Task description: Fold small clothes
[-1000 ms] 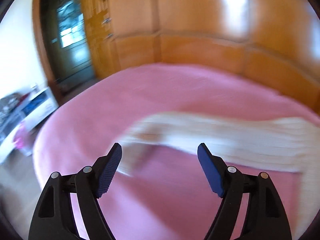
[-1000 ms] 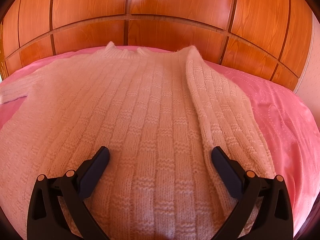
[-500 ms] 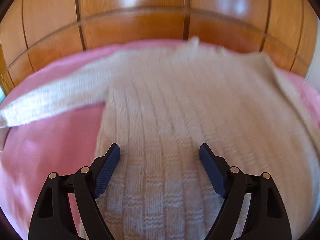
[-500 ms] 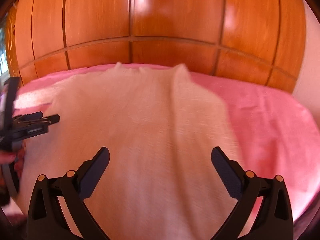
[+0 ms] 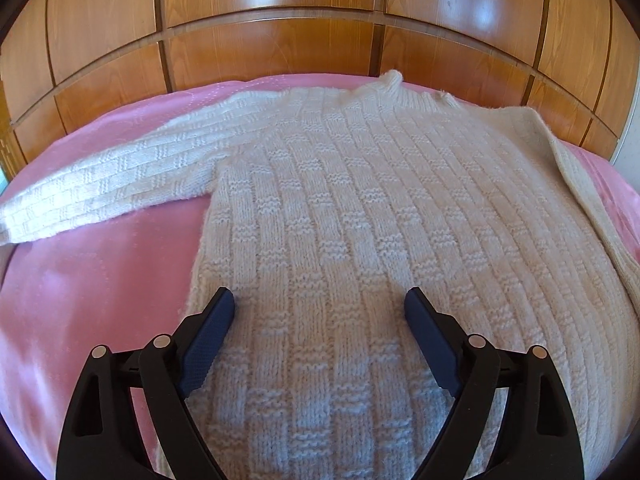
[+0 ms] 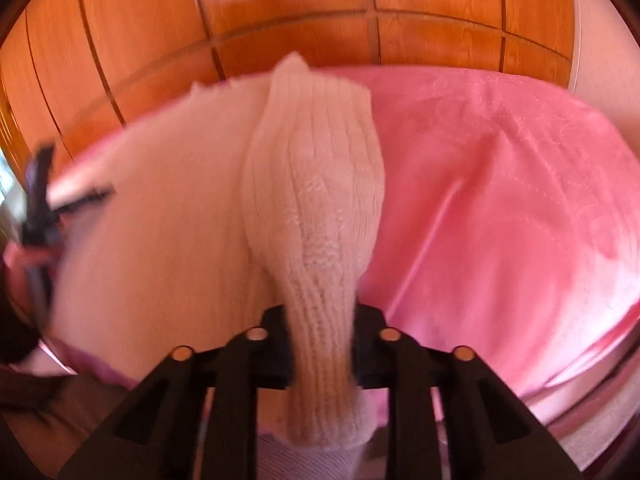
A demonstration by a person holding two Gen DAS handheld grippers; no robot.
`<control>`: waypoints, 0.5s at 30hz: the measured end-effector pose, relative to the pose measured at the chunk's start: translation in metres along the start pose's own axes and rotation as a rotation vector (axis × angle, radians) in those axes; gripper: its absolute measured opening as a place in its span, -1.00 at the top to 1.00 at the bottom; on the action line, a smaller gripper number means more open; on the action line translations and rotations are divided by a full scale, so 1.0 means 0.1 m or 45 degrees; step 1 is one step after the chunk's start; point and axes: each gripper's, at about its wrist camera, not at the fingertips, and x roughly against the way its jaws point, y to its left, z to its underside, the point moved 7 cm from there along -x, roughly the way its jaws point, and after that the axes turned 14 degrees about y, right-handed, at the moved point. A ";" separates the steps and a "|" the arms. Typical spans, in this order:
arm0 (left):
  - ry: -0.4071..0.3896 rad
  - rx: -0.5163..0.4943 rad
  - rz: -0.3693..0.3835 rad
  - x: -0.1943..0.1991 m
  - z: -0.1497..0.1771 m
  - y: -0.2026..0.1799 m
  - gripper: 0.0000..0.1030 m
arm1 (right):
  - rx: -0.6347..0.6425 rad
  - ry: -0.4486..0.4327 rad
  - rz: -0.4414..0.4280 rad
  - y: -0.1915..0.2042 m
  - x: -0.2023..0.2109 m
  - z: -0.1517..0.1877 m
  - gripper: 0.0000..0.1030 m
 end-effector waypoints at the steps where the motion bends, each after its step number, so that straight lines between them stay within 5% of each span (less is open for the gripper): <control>1: 0.000 0.000 -0.001 0.00 0.00 0.00 -0.67 | -0.025 -0.026 -0.046 -0.04 0.07 -0.08 0.68; 6: 0.002 -0.002 -0.003 0.00 0.00 0.00 -0.69 | -0.212 -0.159 -0.165 -0.49 0.38 -0.53 0.68; 15: 0.000 0.000 0.006 -0.02 0.00 0.01 -0.70 | -0.385 -0.249 -0.079 -1.43 0.52 -1.22 0.68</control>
